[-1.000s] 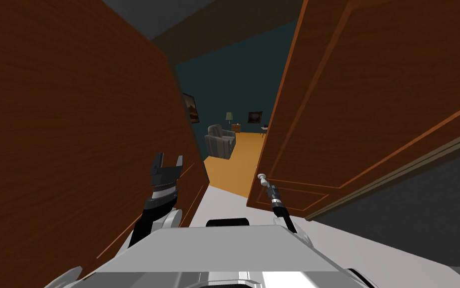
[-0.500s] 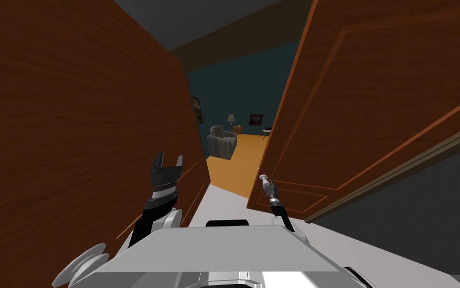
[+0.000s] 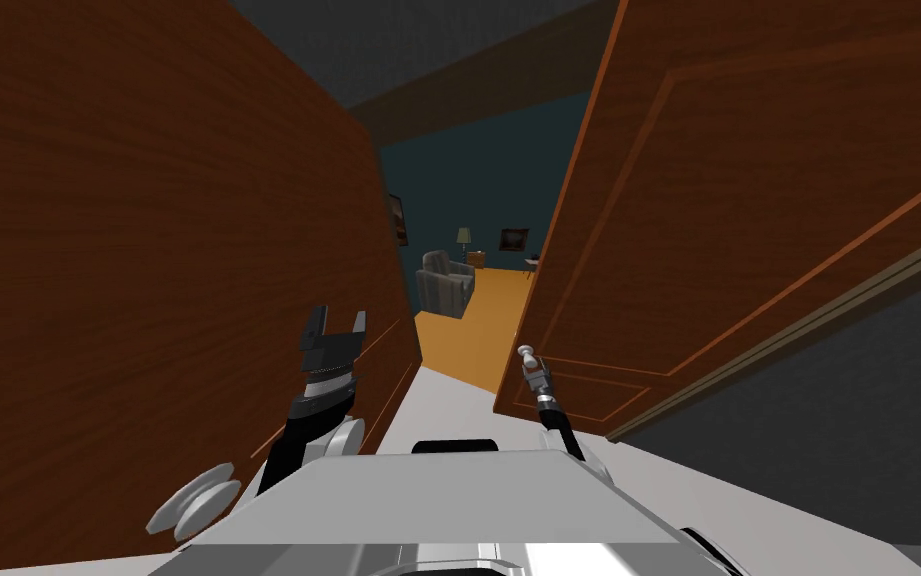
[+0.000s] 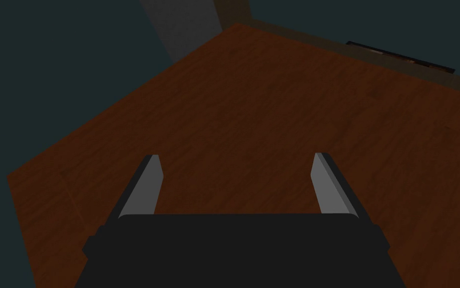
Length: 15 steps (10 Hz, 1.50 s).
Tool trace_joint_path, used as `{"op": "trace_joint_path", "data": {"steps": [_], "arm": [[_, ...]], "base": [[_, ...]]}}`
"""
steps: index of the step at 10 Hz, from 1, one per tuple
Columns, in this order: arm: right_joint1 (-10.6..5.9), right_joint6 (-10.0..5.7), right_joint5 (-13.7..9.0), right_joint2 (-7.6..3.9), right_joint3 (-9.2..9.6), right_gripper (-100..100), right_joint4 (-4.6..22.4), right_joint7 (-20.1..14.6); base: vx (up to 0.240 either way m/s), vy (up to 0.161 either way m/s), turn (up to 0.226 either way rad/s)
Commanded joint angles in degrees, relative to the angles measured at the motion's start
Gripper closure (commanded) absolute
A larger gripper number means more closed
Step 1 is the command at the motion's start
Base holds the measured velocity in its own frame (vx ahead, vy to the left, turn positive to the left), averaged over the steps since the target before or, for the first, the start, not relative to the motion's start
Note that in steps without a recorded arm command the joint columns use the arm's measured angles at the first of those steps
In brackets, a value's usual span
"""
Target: Pull the door open
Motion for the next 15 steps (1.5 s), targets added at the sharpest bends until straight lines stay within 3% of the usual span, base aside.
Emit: {"op": "trace_joint_path", "data": {"steps": [1, 15], "arm": [[0.01, 0.22, -0.54, 0.10, 0.30, -100, -0.26, -2.17], [-0.75, 2.20, -9.05, 1.61, 5.21, -100, -2.69, -22.46]], "base": [[-0.053, -0.011, 0.009], [-0.056, -0.011, 0.014]]}}
